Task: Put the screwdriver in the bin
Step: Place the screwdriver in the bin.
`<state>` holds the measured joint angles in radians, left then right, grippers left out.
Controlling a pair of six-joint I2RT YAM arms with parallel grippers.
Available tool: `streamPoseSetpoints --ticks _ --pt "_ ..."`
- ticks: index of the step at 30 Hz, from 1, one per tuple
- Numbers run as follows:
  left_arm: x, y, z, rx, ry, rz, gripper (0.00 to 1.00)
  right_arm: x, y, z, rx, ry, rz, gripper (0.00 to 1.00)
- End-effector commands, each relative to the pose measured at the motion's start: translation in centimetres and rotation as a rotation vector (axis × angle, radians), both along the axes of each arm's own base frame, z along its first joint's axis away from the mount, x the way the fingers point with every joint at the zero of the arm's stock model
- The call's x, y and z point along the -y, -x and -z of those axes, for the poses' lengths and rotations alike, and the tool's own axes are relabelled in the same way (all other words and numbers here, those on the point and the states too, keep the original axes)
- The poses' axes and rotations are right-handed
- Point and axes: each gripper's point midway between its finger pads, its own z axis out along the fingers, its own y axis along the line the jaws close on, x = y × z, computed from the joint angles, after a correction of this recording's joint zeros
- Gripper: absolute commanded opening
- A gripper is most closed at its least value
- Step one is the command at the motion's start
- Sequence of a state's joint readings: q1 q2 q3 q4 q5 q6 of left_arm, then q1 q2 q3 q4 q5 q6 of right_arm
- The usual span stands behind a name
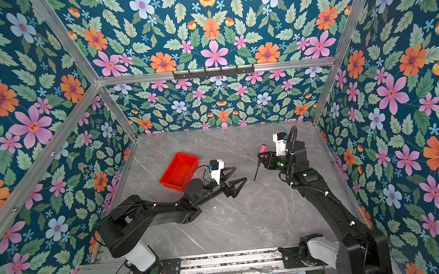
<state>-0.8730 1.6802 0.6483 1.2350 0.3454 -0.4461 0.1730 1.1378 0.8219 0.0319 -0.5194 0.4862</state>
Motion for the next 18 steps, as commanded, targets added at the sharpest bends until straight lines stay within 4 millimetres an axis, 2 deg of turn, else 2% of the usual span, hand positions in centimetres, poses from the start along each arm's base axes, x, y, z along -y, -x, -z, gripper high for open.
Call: streamPoseSetpoints --ticks 1,6,10,16,18 --pt "0.5 0.6 -1.4 0.022 0.041 0.046 1.0 -2.0 0.6 -2.8 0.122 -0.024 -0.125 0.0" --pt "0.7 0.6 -2.5 0.035 0.067 0.057 0.99 -4.1 1.6 -3.9 0.159 -0.032 -0.23 0.0" --pt "0.9 0.5 -3.2 0.04 0.086 0.063 0.94 -5.7 2.3 -4.4 0.178 -0.035 -0.3 0.0" --pt "0.9 0.5 -3.6 0.029 0.114 0.073 0.66 -7.1 2.8 -4.7 0.208 -0.019 -0.341 0.0" --pt "0.9 0.5 -3.7 0.025 0.122 0.071 0.59 -7.2 2.9 -4.6 0.21 -0.02 -0.35 0.0"
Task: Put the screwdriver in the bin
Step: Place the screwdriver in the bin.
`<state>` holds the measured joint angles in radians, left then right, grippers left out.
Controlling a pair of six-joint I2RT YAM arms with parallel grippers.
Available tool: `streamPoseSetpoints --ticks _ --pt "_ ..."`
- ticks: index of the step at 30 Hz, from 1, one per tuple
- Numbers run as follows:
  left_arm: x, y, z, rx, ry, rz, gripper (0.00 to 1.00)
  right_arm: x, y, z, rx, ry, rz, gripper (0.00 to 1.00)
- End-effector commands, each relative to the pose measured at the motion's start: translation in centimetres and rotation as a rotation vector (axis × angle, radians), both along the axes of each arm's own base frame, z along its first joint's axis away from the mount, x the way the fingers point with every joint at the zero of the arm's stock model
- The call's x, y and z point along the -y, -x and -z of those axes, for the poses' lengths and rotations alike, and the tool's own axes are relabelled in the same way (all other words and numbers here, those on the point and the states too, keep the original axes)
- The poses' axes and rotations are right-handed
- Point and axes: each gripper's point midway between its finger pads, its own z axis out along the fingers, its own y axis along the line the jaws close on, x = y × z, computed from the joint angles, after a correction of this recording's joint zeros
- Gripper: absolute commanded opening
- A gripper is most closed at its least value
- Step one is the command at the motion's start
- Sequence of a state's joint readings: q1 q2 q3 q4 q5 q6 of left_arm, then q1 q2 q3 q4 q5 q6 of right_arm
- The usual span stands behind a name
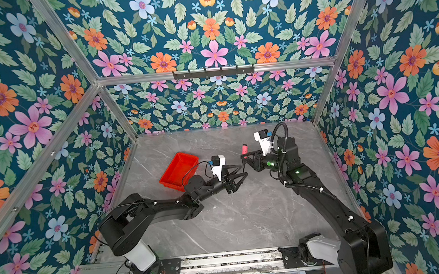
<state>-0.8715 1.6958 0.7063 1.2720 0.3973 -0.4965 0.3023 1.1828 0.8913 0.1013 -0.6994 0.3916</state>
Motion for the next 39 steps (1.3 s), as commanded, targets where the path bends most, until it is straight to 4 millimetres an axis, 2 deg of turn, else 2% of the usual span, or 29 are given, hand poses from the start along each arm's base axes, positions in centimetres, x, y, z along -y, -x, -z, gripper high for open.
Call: streamPoseSetpoints --ticks 1,11,16,27,28,29,30,32,34,37,39 --pt "-0.1 0.2 -1.2 0.01 0.051 0.013 0.56 -0.5 0.1 -1.2 0.067 -0.01 -0.03 0.0" --pt "-0.5 -0.5 -1.3 -0.03 0.086 0.004 0.17 -0.8 0.5 -1.2 0.08 -0.015 -0.056 0.0" --pt "-0.4 -0.7 -1.2 -0.042 0.09 0.001 0.02 -0.9 0.6 -1.1 0.078 -0.014 -0.06 0.0" --pt "-0.3 -0.8 -1.2 -0.037 0.088 0.009 0.0 -0.8 0.5 -1.1 0.08 -0.014 -0.057 0.0" --pt "-0.3 -0.8 -1.2 -0.036 0.087 0.005 0.06 -0.8 0.5 -1.2 0.082 -0.014 -0.057 0.0" --pt "-0.3 -0.9 -1.2 -0.036 0.085 0.001 0.19 -0.9 0.5 -1.2 0.082 -0.015 -0.059 0.0" --pt "-0.3 -0.9 -1.3 -0.034 0.085 -0.001 0.27 -0.8 0.5 -1.3 0.083 -0.015 -0.058 0.0" --pt "-0.2 -0.9 -1.3 -0.031 0.079 0.003 0.29 -0.9 0.6 -1.3 0.081 -0.016 -0.061 0.0" --pt "-0.1 -0.9 -1.2 -0.031 0.075 0.008 0.26 -1.0 0.6 -1.2 0.079 -0.018 -0.065 0.0" --pt "0.0 -0.9 -1.3 -0.031 0.077 0.009 0.08 -0.9 0.6 -1.3 0.08 -0.019 -0.067 0.0" --pt "-0.1 -0.9 -1.2 -0.032 0.075 0.009 0.0 -0.9 0.7 -1.3 0.083 -0.018 -0.065 0.0"
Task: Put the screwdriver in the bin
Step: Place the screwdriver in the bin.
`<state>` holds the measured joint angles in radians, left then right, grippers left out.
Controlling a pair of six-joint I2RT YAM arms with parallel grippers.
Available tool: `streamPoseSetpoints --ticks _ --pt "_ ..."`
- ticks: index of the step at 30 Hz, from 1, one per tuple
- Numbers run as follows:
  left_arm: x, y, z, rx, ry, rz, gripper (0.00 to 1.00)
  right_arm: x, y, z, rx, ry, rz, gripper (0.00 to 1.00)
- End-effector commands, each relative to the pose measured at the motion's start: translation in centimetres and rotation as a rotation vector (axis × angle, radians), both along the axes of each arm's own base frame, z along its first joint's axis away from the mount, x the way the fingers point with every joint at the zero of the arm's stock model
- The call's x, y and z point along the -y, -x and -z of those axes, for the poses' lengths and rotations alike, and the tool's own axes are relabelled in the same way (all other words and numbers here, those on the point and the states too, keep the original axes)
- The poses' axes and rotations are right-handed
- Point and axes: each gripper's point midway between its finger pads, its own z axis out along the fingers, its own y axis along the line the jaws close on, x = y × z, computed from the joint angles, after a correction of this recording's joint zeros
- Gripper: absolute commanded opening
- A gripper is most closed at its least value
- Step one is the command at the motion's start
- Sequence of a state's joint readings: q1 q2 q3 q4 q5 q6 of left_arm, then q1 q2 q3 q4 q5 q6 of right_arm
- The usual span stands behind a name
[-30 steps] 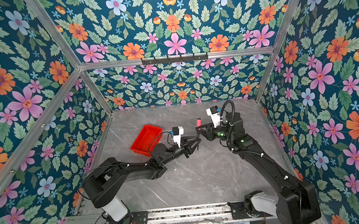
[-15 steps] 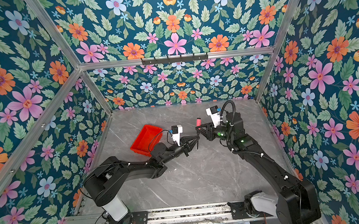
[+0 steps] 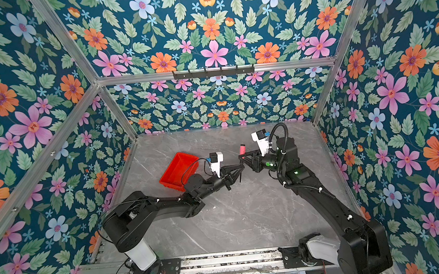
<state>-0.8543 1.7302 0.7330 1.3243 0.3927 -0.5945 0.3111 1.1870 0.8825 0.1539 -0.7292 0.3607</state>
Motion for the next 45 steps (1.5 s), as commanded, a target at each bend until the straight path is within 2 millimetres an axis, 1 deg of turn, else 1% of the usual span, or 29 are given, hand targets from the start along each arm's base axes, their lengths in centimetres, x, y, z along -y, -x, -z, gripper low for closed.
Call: streamPoseSetpoints --ticks 1,4,5,6,7,8,9,12,16,18,21,24,29,30,32,34,40,45 --pt "0.0 0.2 -0.5 0.03 0.006 0.01 0.0 -0.3 0.4 -0.8 0.022 -0.014 -0.022 0.0" --pt "-0.1 0.2 -0.5 0.034 0.006 0.008 0.0 -0.2 0.5 -0.9 0.026 -0.014 -0.019 0.0" --pt "-0.1 0.2 -0.3 0.031 0.002 0.005 0.0 -0.2 0.5 -0.9 0.029 -0.014 -0.017 0.03" --pt "-0.2 0.2 -0.4 0.034 0.002 0.002 0.0 0.0 0.5 -1.0 0.032 -0.013 -0.01 0.14" --pt "-0.3 0.1 -0.2 0.034 0.0 -0.004 0.0 0.0 0.5 -1.0 0.033 -0.012 -0.005 0.28" --pt "-0.5 -0.1 -0.3 0.036 0.0 -0.013 0.0 0.1 0.6 -1.1 0.035 -0.012 -0.002 0.4" --pt "-0.8 -0.2 -0.2 0.037 -0.004 -0.023 0.0 0.2 0.7 -1.2 0.041 -0.011 0.001 0.48" --pt "-1.5 -0.6 0.1 0.041 -0.027 -0.05 0.0 0.4 1.0 -1.3 0.043 -0.003 0.008 0.67" --pt "-2.8 -1.7 0.9 0.023 -0.091 -0.107 0.0 0.7 1.7 -1.2 0.053 0.008 0.011 0.88" --pt "-3.8 -2.1 1.3 0.013 -0.128 -0.135 0.0 0.8 2.1 -1.2 0.063 0.01 0.008 0.93" --pt "-5.5 -3.1 2.6 -0.024 -0.229 -0.196 0.0 0.8 2.6 -1.0 0.074 0.03 0.003 0.97" --pt "-7.7 -4.2 3.8 -0.06 -0.357 -0.277 0.0 0.1 3.2 -0.8 0.127 0.09 -0.012 0.98" --pt "-12.2 -6.0 4.4 -0.091 -0.533 -0.378 0.0 -3.0 3.8 0.5 0.219 0.228 -0.082 0.98" --pt "-13.0 -6.2 4.7 -0.097 -0.577 -0.39 0.0 -3.6 3.7 0.7 0.227 0.241 -0.09 0.98" --pt "-15.2 -7.0 5.5 -0.125 -0.692 -0.446 0.0 -5.0 3.6 0.8 0.253 0.259 -0.117 0.98" --pt "-16.9 -7.4 6.3 -0.137 -0.787 -0.475 0.0 -6.3 3.5 0.8 0.275 0.276 -0.137 0.98" --pt "-22.1 -8.6 7.9 -0.253 -0.92 -0.554 0.0 -9.8 2.7 0.4 0.352 0.309 -0.15 0.98" --pt "-25.4 -9.9 9.8 -0.353 -1.046 -0.615 0.0 -12.0 3.0 0.7 0.36 0.305 -0.192 0.98"
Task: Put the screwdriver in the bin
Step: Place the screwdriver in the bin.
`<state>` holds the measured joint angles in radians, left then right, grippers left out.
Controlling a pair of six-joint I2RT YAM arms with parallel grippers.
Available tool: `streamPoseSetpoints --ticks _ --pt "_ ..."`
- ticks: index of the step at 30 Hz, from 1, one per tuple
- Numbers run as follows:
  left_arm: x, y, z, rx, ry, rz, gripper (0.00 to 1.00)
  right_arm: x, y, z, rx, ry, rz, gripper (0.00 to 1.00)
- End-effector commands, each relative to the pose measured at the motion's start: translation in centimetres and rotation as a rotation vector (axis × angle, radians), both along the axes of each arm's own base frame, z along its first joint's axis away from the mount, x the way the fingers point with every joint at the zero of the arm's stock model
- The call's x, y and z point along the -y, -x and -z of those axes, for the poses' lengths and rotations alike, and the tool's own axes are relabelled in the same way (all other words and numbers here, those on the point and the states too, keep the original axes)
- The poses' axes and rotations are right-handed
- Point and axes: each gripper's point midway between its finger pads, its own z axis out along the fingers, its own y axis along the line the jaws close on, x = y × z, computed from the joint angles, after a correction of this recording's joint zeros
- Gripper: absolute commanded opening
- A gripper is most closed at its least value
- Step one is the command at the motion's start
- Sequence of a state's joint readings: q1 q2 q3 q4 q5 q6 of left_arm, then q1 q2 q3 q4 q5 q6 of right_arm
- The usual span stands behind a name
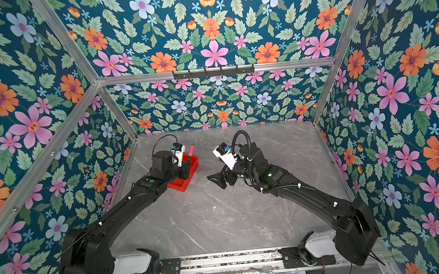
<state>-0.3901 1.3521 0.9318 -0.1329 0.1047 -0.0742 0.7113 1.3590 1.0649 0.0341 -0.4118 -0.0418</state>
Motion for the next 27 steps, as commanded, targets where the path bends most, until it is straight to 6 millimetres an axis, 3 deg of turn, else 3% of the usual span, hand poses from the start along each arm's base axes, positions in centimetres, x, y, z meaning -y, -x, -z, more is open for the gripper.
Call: streamPoseSetpoints --ticks 1,10,19,27 --pt "-2.6 0.2 2.5 -0.108 -0.124 -0.049 0.0 -1.0 -0.2 -0.7 0.054 -0.007 -0.013 0.98" --pt "-6.9 -2.3 7.5 -0.246 -0.261 -0.18 0.0 -1.0 0.5 -0.3 0.049 0.006 -0.015 0.98" --pt "-7.4 -4.2 10.5 -0.293 -0.302 -0.18 0.0 -0.3 0.8 0.1 0.049 0.016 -0.002 0.99" --pt "-7.7 -4.6 13.4 -0.352 -0.332 -0.175 0.0 0.1 0.8 0.0 0.062 0.023 0.013 0.99"
